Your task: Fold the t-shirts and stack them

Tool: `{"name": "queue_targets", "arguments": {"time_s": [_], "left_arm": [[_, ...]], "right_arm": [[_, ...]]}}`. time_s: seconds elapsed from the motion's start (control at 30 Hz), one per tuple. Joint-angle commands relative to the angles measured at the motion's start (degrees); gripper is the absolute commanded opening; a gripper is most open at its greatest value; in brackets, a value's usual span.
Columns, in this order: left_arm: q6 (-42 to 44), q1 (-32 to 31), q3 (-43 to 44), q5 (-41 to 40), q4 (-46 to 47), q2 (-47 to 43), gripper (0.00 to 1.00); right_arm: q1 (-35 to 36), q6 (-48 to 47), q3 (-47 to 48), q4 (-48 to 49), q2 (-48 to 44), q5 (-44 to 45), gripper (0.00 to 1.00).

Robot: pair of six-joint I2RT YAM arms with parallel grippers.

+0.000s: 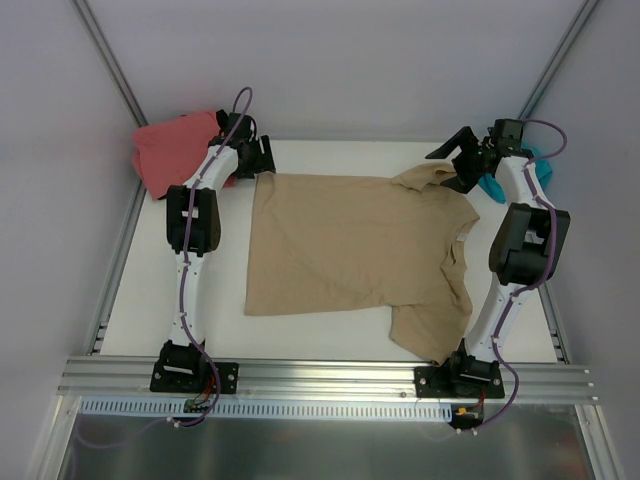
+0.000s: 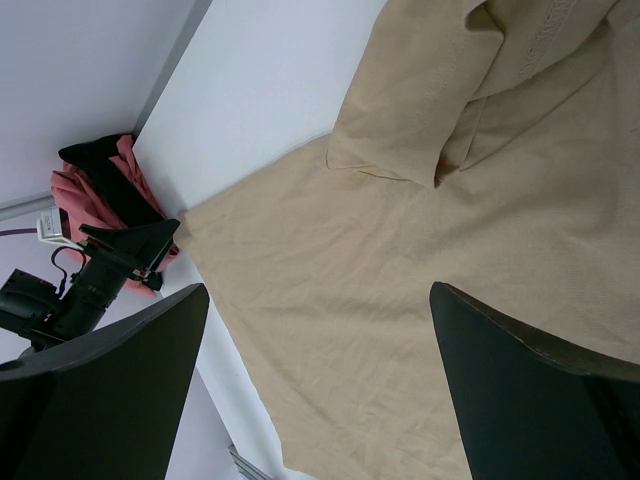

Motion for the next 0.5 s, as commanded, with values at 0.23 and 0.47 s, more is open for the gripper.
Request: {"name": "queue_targets", "arguments": {"time_s": [0.23, 0.47], "left_arm": [[-0.35, 0.47, 1.01, 3.38, -3.39, 1.7, 0.48], [-0.18, 0.48, 1.01, 3.3, -3.91, 1.61, 0.24]], "right_arm": [[-0.28, 0.34, 2.01, -0.06, -0.77, -0.04, 0.99], [-0.28, 0.25, 2.02, -0.06, -0.95, -0.22, 0.99]]}}
